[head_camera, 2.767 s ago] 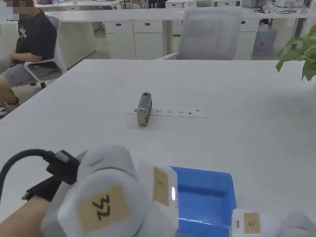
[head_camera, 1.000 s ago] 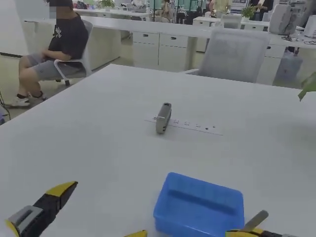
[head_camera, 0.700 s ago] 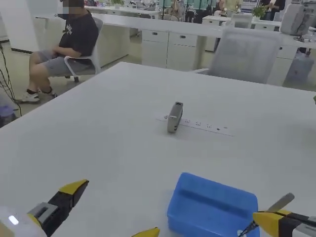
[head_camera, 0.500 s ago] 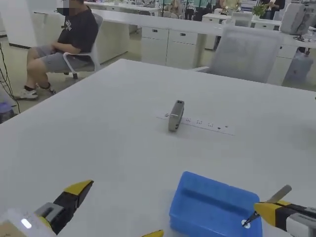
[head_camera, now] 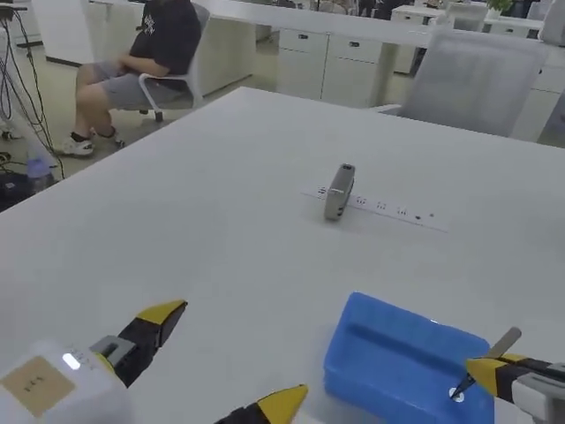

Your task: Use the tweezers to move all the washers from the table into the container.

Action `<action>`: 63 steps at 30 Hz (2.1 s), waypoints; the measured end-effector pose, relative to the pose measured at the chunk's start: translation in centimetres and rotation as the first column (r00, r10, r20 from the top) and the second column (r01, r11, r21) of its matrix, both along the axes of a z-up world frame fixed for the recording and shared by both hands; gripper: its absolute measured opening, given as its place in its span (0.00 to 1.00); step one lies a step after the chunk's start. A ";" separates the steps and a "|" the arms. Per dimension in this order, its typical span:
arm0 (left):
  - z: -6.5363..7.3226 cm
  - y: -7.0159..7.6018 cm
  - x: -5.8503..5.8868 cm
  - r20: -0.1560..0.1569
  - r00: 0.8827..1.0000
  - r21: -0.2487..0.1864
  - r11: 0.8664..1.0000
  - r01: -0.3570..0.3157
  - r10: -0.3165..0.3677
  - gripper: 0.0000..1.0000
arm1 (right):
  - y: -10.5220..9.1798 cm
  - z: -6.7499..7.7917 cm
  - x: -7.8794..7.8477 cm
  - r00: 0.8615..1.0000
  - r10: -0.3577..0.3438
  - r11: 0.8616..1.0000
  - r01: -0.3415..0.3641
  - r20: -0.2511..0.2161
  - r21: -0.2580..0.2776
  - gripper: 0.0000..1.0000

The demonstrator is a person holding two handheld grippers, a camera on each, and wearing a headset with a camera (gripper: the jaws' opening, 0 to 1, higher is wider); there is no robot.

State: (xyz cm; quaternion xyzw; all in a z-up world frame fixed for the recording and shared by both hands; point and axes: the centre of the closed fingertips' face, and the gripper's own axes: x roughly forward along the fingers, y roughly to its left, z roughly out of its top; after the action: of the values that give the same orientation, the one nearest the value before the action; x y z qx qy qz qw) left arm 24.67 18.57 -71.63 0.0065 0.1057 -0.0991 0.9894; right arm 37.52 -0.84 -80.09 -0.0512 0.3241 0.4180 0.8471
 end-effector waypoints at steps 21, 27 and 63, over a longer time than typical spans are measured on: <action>-0.1 0.0 0.0 -0.008 1.000 -0.015 1.000 -0.002 0.002 0.76 | 0.6 -0.1 0.0 0.999 0.033 0.999 -0.033 0.016 -0.018 0.03; 0.0 0.0 -0.1 -0.009 1.000 -0.018 1.000 0.000 0.000 0.76 | 0.8 1.5 -0.4 0.998 0.037 0.999 -0.037 0.048 0.003 0.03; -0.4 -0.7 -0.2 -0.029 0.999 -0.027 0.999 0.038 -0.038 0.72 | 1.4 2.2 -9.5 0.999 0.045 0.994 -0.042 -0.024 0.098 0.03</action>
State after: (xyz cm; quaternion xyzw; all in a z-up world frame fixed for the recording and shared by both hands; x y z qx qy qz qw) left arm 24.52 17.89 -72.04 -0.0061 0.1189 -0.1193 0.9857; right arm 27.98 0.54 -77.92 -0.0113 0.3133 0.4524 0.8349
